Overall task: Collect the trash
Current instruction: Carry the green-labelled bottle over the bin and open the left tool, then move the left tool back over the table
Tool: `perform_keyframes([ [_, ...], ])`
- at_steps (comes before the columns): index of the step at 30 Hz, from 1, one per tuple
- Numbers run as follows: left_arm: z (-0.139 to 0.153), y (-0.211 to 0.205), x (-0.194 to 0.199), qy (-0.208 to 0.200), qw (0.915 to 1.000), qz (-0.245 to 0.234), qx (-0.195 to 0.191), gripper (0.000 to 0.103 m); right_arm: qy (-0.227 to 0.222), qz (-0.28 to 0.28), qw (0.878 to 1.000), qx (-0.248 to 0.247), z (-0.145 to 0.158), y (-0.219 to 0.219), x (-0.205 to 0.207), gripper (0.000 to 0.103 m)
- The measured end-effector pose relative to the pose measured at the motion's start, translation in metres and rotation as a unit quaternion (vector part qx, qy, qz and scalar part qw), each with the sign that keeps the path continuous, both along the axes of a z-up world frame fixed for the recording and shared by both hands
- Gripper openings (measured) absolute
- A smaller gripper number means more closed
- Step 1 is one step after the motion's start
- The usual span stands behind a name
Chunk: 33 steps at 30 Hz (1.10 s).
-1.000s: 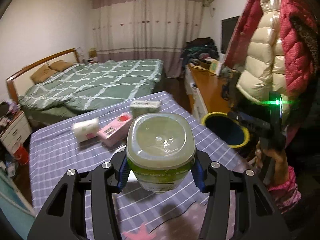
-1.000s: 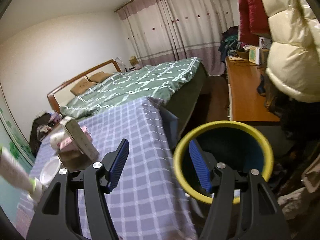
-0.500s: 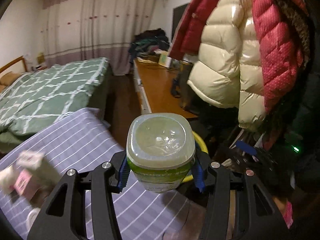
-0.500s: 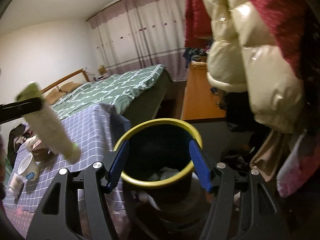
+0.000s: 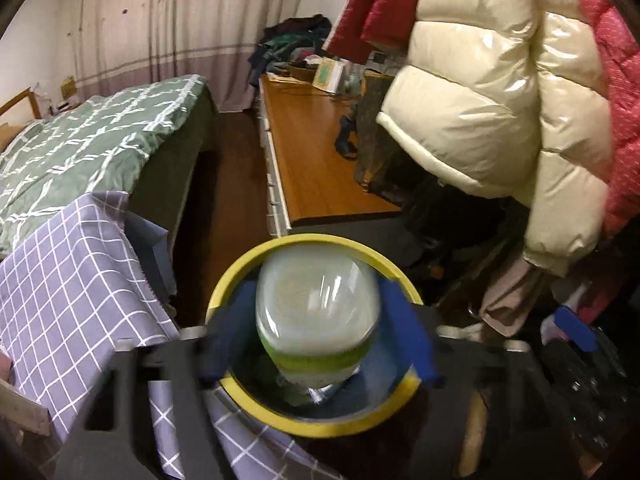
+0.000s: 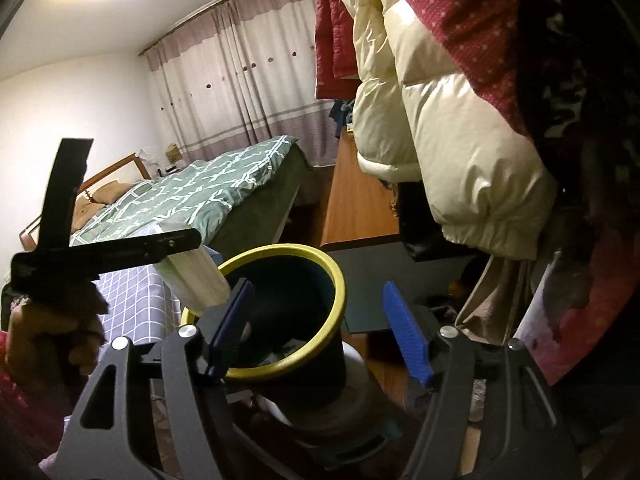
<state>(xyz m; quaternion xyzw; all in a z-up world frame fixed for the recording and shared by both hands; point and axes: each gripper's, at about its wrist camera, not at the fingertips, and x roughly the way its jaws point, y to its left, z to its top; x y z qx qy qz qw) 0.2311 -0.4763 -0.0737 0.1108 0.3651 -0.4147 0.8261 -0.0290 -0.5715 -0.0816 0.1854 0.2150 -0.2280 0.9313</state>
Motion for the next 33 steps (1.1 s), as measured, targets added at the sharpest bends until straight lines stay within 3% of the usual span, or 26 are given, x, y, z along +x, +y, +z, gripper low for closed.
perform_keyframes([
  [4, 0.012, 0.017, -0.001, -0.003, 0.9998, 0.014, -0.015, 0.077, 0.0, -0.003, 1.0, -0.006, 0.002, 0.004, -0.002, 0.064],
  [9, 0.057, 0.079, -0.017, -0.045, 0.9972, 0.035, -0.049, 0.083, 0.002, 0.008, 1.0, -0.006, 0.002, 0.012, 0.004, 0.065],
  [11, 0.075, 0.113, -0.026, -0.07, 0.9945, 0.051, -0.059, 0.089, 0.003, 0.02, 1.0, -0.005, 0.003, 0.019, 0.01, 0.065],
  [16, 0.108, 0.22, -0.04, -0.117, 0.9822, 0.122, -0.082, 0.093, 0.013, 0.056, 0.998, -0.009, 0.003, 0.042, 0.031, 0.065],
  [20, 0.118, 0.316, -0.048, -0.147, 0.9621, 0.214, -0.085, 0.097, 0.021, 0.093, 0.995, -0.02, 0.008, 0.069, 0.05, 0.065],
  [24, 0.111, 0.393, -0.053, -0.189, 0.9317, 0.304, -0.061, 0.098, 0.027, 0.125, 0.991, -0.039, 0.016, 0.102, 0.069, 0.065],
  [33, 0.055, 0.525, -0.029, -0.186, 0.8737, 0.446, -0.054, 0.098, 0.026, 0.241, 0.968, -0.066, 0.04, 0.194, 0.114, 0.065],
])
